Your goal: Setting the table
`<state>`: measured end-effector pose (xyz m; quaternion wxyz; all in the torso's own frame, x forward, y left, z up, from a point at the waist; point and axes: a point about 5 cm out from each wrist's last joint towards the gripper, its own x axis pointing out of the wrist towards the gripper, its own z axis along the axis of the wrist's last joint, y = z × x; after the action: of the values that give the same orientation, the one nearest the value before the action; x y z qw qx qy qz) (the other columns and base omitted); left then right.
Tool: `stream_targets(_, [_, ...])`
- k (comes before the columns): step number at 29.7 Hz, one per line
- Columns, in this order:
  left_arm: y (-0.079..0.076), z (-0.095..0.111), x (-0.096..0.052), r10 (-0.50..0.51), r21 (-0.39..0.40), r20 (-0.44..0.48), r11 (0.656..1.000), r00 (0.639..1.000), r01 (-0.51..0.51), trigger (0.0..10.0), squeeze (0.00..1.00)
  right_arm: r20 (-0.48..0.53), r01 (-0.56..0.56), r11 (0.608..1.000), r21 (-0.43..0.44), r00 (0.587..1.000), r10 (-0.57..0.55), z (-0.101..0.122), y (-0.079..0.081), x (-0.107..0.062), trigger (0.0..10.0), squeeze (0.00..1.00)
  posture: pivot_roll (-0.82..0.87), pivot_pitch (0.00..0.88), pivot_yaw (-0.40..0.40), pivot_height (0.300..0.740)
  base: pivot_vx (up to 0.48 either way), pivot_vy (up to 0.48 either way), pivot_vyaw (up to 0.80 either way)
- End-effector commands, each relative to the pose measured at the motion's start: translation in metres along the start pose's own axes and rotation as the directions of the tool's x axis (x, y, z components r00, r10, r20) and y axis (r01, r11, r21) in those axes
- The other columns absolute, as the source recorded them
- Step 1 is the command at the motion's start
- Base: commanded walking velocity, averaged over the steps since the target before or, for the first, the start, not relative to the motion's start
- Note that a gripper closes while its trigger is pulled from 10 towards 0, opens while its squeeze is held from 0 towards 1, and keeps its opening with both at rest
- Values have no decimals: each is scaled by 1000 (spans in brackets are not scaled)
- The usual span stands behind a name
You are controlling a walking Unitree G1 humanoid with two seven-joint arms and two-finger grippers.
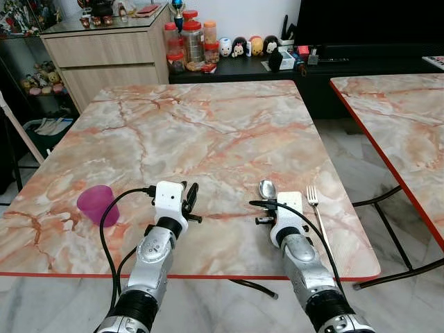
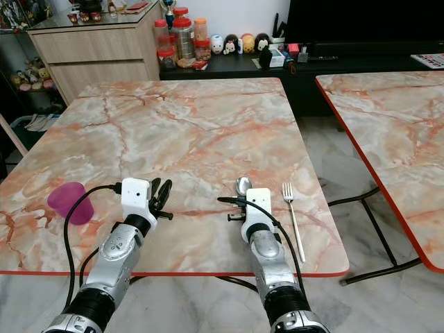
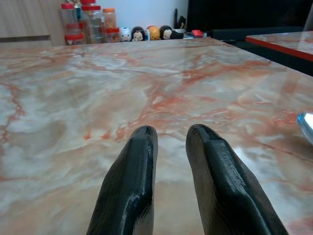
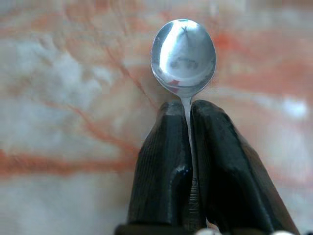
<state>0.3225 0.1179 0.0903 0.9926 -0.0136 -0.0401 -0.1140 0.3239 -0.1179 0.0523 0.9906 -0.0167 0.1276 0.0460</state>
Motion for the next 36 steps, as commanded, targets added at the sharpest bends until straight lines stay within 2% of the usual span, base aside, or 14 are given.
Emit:
stream_targets(1, [2, 0, 1, 14, -2, 1, 1000, 1000, -14, 10000, 0, 131, -27, 999, -35, 991, 32, 27, 6, 4, 10000, 0, 44, 0, 39, 728, 0, 0, 0])
stream_targets(2, [2, 0, 1, 21, -9, 2, 1000, 1000, -21, 10000, 0, 184, -32, 998, -52, 982, 41, 36, 8, 4, 10000, 0, 45, 0, 38, 728, 0, 0, 0])
stream_targets(3, [2, 0, 1, 21, -9, 2, 1000, 1000, -21, 10000, 0, 184, -32, 998, -52, 982, 41, 36, 8, 4, 10000, 0, 45, 0, 38, 728, 0, 0, 0])
stream_targets(4, [4, 1, 1, 35, -20, 6, 999, 999, -35, 10000, 0, 267, -36, 997, -69, 962, 53, 53, 12, 4, 10000, 0, 48, 0, 35, 728, 0, 0, 0])
stream_targets(9, [8, 2, 2, 71, -35, 16, 997, 997, -71, 10000, 0, 325, -39, 996, -85, 944, 64, 66, 15, 3, 10000, 0, 50, 0, 31, 728, 0, 0, 0])
stream_targets(15, [13, 3, 2, 124, -64, 23, 990, 992, -122, 10000, 0, 315, -32, 994, -109, 947, 65, 60, 15, 4, 10000, 0, 46, 0, 32, 728, 0, 0, 0])
stream_targets(19, [14, 5, 2, 136, -56, 36, 989, 990, -134, 10000, 0, 317, -30, 994, -101, 946, 61, 60, 15, 5, 10000, 0, 41, 0, 34, 728, 0, 0, 0])
stream_targets(27, [16, 7, 2, 162, -56, 51, 986, 985, -159, 10000, 0, 356, -56, 993, -100, 930, 88, 67, 21, 4, 10000, 0, 43, 0, 30, 728, 0, -310, 0])
stream_targets(36, [18, 10, 2, 173, -57, 66, 984, 983, -170, 10000, 0, 367, -55, 993, -101, 926, 89, 69, 21, 5, 10000, 0, 46, 0, 24, 728, 0, -320, 0])
